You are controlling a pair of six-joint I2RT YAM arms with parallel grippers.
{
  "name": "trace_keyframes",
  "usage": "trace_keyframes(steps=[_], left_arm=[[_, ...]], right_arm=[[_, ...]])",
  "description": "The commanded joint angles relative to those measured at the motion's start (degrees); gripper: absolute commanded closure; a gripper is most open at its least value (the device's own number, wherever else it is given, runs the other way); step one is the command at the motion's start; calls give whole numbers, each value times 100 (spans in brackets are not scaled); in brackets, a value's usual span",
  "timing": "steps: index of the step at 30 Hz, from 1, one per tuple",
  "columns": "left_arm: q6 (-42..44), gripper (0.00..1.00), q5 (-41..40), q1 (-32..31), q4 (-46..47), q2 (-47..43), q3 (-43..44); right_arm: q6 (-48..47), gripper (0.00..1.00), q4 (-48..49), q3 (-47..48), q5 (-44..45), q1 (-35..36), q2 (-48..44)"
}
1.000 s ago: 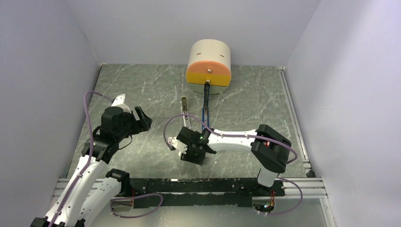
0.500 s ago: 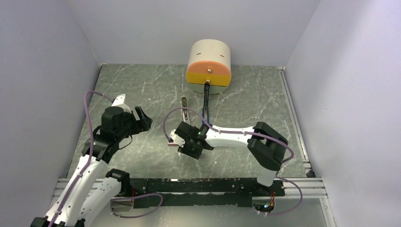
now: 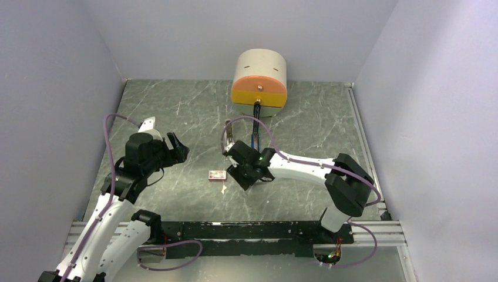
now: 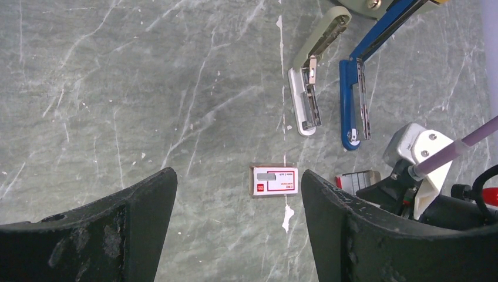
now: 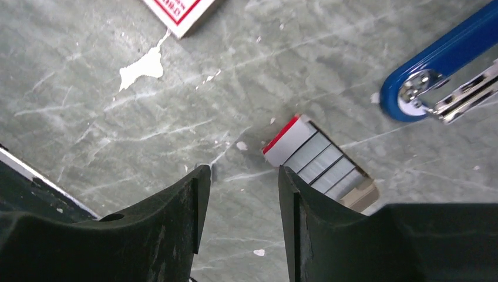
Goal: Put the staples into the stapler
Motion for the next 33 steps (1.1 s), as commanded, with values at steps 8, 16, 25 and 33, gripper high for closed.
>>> trace_keyframes(steps=[8,16,25,33], left_arm=[[-84,18,29,-23,20,-74,45],[-96,18,-7,-23,0,-115,45],[-85,18,9,-23,17,-115,45],[-93,18,46,-23,76,-89,18]], right_arm=[[241,47,-144,-128,-283,405,359],[354,49,-158,51,-264,521,648],[620,66,-466,166,-101,608,954],[806,71,-592,196,1,608,921]])
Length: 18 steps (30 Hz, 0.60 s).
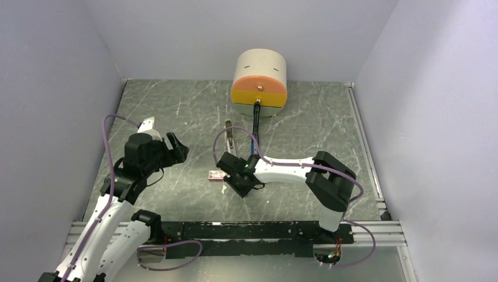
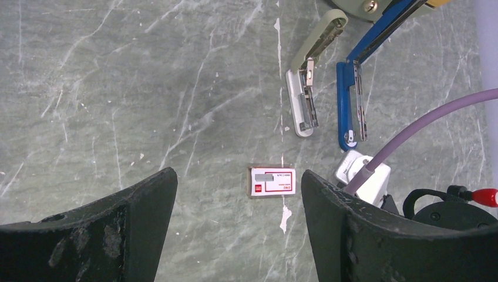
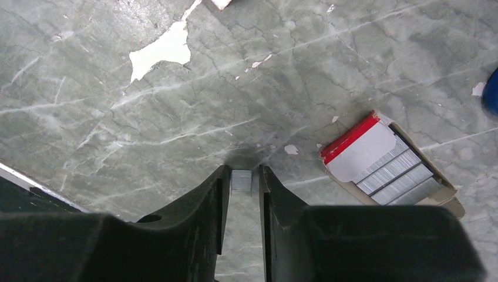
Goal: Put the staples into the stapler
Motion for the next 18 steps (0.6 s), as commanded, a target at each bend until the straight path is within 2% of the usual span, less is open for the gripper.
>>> trace_keyframes(steps=[1,7,13,18], left_arm=[[-47,18,50,-23,76,-28,18],[-49,18,58,-23,77,-44,10],[-58,18,77,-23,103,-36,-7],[-58,18,77,-23,77,-42,9]], right_arm=[[229,71,-298,16,35,40,176],[545,68,-519,87,147,43,230],[714,77,-495,125,76,47,304],[799,78,-309,120,136,39,287]])
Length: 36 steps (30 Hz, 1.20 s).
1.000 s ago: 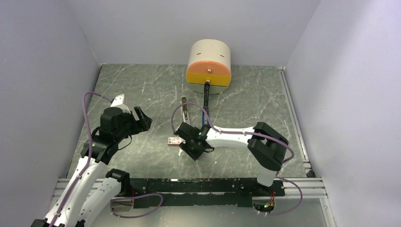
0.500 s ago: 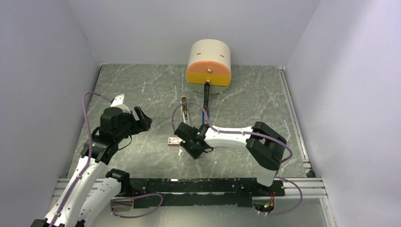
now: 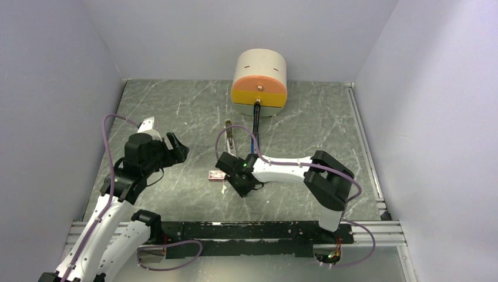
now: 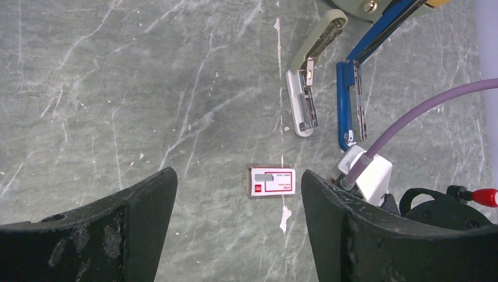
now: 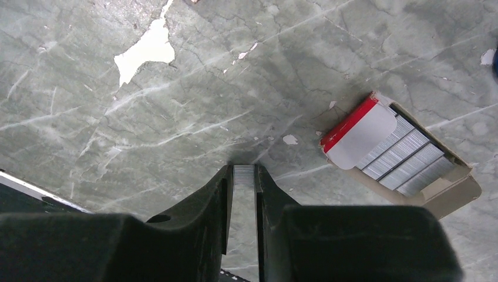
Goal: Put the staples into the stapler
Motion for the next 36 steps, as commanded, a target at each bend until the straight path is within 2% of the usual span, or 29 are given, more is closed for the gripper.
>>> trace_keyframes(steps=[1,8,15,20,25,30,36], left_arm=[[-58,18,75,-23,63,-48,12],[-70,16,451,-23,44,-13,1],[-518,12,1706,-23,553,0,-422],[-1353,12,3063,-23,1628,107,-839],[-2192,11,4028,-44,3175,181,-1181],[-2952,12,4443,-304,4898,332,-1604],[-3375,17,4388,-812,6060,827,-1559]], right_arm=[[227,78,52,-52,43,20,140],[559,77,960,-409,-331,-338,-485],[876,77,2409,-1108,-1243,-949,-1529],[1229,76,3828,-1651,-2118,-1495,-2243],[2137,76,5101,-2000,-2937,-2050,-2664],[3439,75,6245,-2258,-3489,-2437,-2757],[4383,74,7054,-2314,-3719,-2558,-2832]])
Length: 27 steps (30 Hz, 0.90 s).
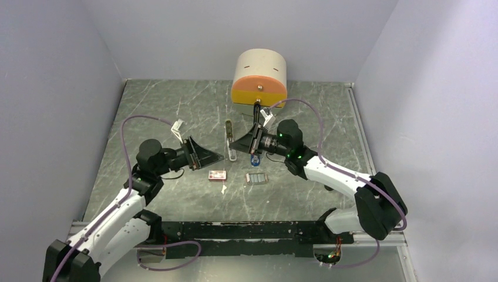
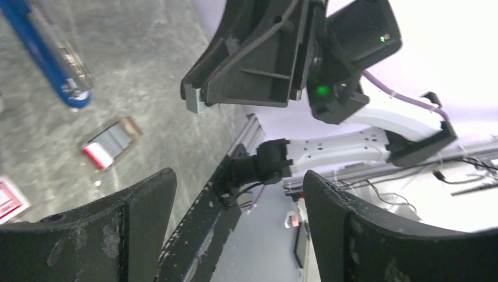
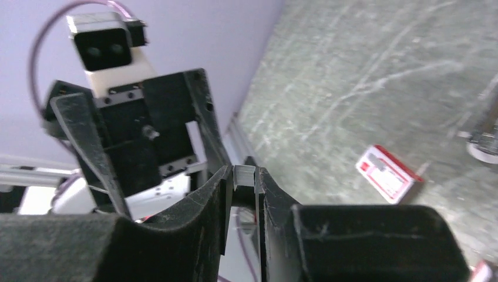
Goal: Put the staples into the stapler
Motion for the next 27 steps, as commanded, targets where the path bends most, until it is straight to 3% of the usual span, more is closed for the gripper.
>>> trace_keyframes(steps=[1,8,10,12,15,18,22,27], left_arm=[[-583,18,250,-275,1571,300,53],[-1296,29,40,-452,2713,868,-27],[-1213,32,-132,-443,2694,832,-40],[-539,31,-596,-445,1477,560,209],[713,29,-1910,-455,-1203,150,933],[1164,26,-3061,-448,-2718,-94,1066],[1252,26,-3177,-453,-3230,1,950],[1317,26,-3299,-455,-3360,136,886]], right_arm=[[993,74,1009,-21,-402,-54,-190],[1306,73,1139,29,-529,-62,-311],[1030,73,717,85,-336,-66,-371],[559,73,4,240,-49,-67,-426],[-139,73,-937,336,416,-58,-482],[-774,72,-1775,398,774,-51,-377],[-1660,68,-2971,526,1214,83,-131],[-2470,53,-4085,582,2238,862,-171]])
